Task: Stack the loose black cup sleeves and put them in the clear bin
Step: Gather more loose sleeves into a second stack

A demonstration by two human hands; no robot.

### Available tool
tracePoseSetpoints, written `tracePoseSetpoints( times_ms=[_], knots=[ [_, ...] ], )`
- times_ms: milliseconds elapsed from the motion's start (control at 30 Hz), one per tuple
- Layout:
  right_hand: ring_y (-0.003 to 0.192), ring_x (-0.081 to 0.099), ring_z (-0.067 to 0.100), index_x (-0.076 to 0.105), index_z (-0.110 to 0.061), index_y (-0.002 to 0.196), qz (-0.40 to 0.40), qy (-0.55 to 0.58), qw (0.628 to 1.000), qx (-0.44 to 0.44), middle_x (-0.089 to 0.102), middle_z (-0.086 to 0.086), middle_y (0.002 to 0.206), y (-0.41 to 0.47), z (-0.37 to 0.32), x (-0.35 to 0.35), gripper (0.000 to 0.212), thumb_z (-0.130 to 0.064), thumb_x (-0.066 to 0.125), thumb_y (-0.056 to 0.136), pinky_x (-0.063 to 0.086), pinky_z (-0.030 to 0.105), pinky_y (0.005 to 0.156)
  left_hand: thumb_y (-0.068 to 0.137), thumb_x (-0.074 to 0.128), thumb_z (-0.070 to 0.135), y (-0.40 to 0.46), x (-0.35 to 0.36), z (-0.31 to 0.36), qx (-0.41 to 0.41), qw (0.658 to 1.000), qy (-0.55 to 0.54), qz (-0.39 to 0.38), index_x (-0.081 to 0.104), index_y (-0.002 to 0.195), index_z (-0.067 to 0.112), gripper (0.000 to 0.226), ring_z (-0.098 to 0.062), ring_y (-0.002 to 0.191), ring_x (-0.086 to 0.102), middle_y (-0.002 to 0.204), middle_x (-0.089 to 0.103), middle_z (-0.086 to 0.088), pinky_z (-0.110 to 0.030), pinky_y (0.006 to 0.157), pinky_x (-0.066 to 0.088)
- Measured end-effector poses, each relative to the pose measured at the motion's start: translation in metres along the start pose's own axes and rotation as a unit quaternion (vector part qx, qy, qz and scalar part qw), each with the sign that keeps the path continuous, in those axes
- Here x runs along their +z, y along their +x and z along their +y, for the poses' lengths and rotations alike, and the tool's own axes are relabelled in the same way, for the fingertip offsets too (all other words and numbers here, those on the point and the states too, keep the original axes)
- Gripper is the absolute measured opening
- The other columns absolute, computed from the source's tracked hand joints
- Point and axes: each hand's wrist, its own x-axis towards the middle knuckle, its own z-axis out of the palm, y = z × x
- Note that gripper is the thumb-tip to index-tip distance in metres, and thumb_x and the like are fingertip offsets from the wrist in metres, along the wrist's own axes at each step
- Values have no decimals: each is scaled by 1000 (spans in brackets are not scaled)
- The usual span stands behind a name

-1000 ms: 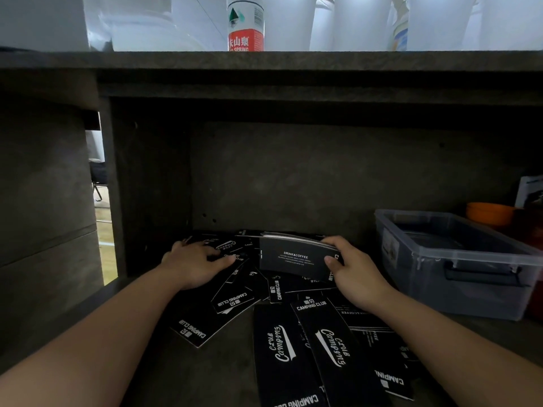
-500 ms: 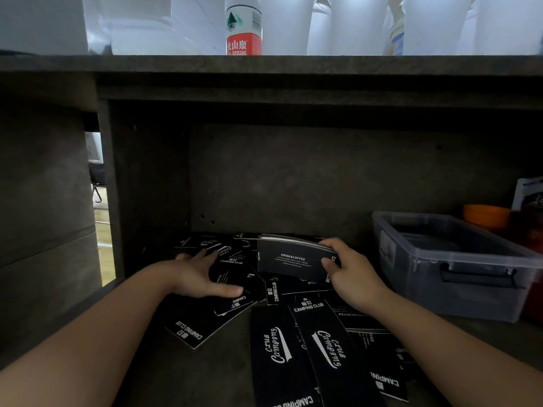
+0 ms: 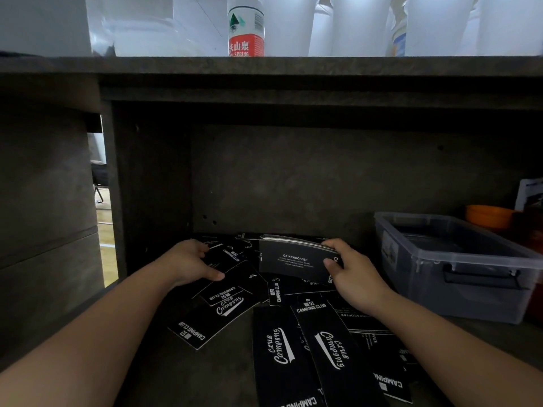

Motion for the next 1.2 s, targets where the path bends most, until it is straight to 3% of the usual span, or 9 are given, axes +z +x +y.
tracePoseSetpoints(
  times_ms=[233,333,500,600,733,867,1000,1100,1200],
  knots=[
    [99,57,10,54,-25,120,4,6,1000,1,61,-4,111,-2,-1,0,25,-13,49,98,42,22,85,63,89,5,-4,-3,1,55,997,23,44,56,130,16,75,-20,117,55,129,56,-8,-28,97,41],
    [99,57,9,54,-25,119,4,6,1000,-2,61,-4,111,-1,-1,-1,25,-13,49,98,41,19,81,71,83,1,-5,-2,4,103,992,-3,79,53,132,18,70,-16,100,62,112,65,-5,-21,83,46],
    [99,57,9,54,-25,118,3,9,1000,0,61,-4,111,-1,-1,-1,25,-12,49,98,39,19,81,95,58,8,-11,-4,14,268,916,-122,272,60,124,27,36,0,97,62,100,65,15,-13,84,42],
    [97,57,9,55,-25,118,5,7,1000,1,61,-4,110,-2,-1,-1,25,-12,49,98,39,18,79,96,58,14,-10,-1,12,296,925,-55,231,65,105,32,22,2,88,62,93,67,17,-12,75,43],
    [97,56,7,55,-25,120,4,2,1000,-3,61,-5,110,-1,0,-1,26,-13,50,97,37,7,73,92,64,17,0,2,-1,176,971,112,117,63,103,24,13,-15,92,63,97,67,0,-22,71,43],
    [94,57,5,54,-25,119,3,5,1000,-2,62,-4,108,-1,1,-1,25,-13,49,98,37,6,71,96,53,8,4,-6,-5,175,963,17,205,57,113,21,22,-18,99,58,110,61,-6,-31,83,45],
    [97,58,9,54,-24,121,6,4,1000,1,63,-3,110,-1,0,0,26,-13,49,98,40,13,75,94,60,8,-9,3,10,260,946,-167,99,59,100,28,21,-17,92,67,101,66,0,-32,63,58],
    [91,59,8,54,-24,121,14,5,1000,3,63,-3,107,-1,-1,0,26,-15,49,98,40,10,71,87,71,13,-13,13,14,271,959,-68,49,69,91,21,8,-16,81,70,88,72,-2,-26,62,58],
    [85,60,5,54,-25,119,16,5,1000,1,64,-4,104,-2,-3,0,23,-18,49,98,42,13,71,86,72,22,-10,13,11,273,961,4,49,70,91,30,9,2,79,67,86,72,12,-15,68,51]
  ],
)
